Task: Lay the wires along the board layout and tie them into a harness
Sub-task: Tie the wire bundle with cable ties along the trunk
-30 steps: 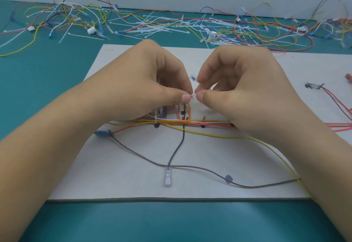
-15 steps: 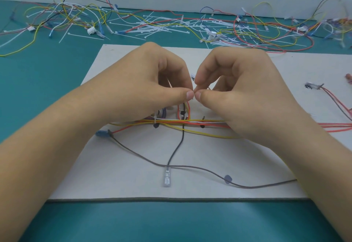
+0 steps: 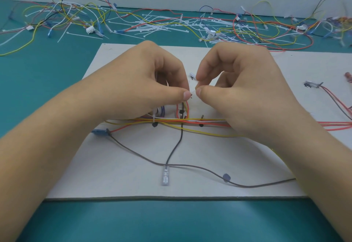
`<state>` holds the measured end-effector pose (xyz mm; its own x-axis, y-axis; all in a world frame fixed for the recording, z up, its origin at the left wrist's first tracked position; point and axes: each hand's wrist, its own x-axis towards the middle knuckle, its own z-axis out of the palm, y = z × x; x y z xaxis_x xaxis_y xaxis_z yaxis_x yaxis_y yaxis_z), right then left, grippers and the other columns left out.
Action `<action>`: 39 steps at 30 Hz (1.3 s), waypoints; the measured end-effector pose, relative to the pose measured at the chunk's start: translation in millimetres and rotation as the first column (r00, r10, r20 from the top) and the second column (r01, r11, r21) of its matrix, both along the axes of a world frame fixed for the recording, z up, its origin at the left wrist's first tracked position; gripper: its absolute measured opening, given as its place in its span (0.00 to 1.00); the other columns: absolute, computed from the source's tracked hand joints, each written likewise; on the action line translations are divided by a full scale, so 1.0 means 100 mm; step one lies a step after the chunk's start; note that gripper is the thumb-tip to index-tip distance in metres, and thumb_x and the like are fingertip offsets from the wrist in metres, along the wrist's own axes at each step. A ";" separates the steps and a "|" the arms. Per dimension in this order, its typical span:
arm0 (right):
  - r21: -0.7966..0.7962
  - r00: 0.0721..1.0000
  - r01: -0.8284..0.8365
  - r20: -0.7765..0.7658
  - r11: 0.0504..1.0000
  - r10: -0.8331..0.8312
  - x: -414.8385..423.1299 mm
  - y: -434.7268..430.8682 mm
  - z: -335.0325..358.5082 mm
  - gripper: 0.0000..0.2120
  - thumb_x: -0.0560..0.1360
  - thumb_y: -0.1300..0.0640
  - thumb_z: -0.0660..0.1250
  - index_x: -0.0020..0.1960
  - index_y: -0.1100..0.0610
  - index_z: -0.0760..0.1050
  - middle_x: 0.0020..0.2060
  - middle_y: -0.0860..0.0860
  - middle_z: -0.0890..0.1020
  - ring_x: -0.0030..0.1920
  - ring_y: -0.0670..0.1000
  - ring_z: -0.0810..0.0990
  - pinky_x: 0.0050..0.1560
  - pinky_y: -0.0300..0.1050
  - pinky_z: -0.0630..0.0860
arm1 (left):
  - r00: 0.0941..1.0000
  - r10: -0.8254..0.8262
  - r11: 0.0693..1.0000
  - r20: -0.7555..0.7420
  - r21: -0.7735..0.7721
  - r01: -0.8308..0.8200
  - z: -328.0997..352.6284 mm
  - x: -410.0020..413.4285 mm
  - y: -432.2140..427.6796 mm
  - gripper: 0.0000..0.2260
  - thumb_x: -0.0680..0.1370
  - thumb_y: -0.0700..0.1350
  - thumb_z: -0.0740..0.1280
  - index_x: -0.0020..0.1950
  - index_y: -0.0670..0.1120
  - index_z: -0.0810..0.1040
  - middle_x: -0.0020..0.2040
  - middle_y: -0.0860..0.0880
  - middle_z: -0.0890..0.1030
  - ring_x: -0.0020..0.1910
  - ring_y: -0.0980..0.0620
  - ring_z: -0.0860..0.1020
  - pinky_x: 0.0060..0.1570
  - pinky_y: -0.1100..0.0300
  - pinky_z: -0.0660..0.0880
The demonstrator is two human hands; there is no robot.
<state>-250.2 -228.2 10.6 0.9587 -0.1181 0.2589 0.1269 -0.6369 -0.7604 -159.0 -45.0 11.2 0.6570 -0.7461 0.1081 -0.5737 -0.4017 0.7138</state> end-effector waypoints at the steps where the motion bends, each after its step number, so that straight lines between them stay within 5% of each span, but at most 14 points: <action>1: 0.003 1.000 0.001 0.001 1.000 -0.001 0.00 0.00 0.00 0.10 0.68 0.63 0.72 0.40 0.49 0.77 0.37 0.45 0.83 0.26 0.45 0.72 0.28 0.33 0.66 | 1.000 -0.001 1.000 0.002 0.001 0.001 0.00 0.00 0.00 0.04 0.74 0.50 0.76 0.40 0.53 0.86 0.30 0.52 0.80 0.27 0.53 0.72 0.27 0.63 0.68; 39: 0.126 0.981 0.116 0.141 0.985 -0.133 0.02 -0.08 0.09 0.07 0.69 0.65 0.69 0.41 0.54 0.75 0.38 0.48 0.81 0.29 0.50 0.74 0.31 0.40 0.71 | 0.999 -0.038 0.990 0.036 0.139 0.033 0.02 -0.01 0.03 0.05 0.75 0.49 0.75 0.39 0.54 0.86 0.29 0.55 0.81 0.25 0.58 0.73 0.26 0.69 0.68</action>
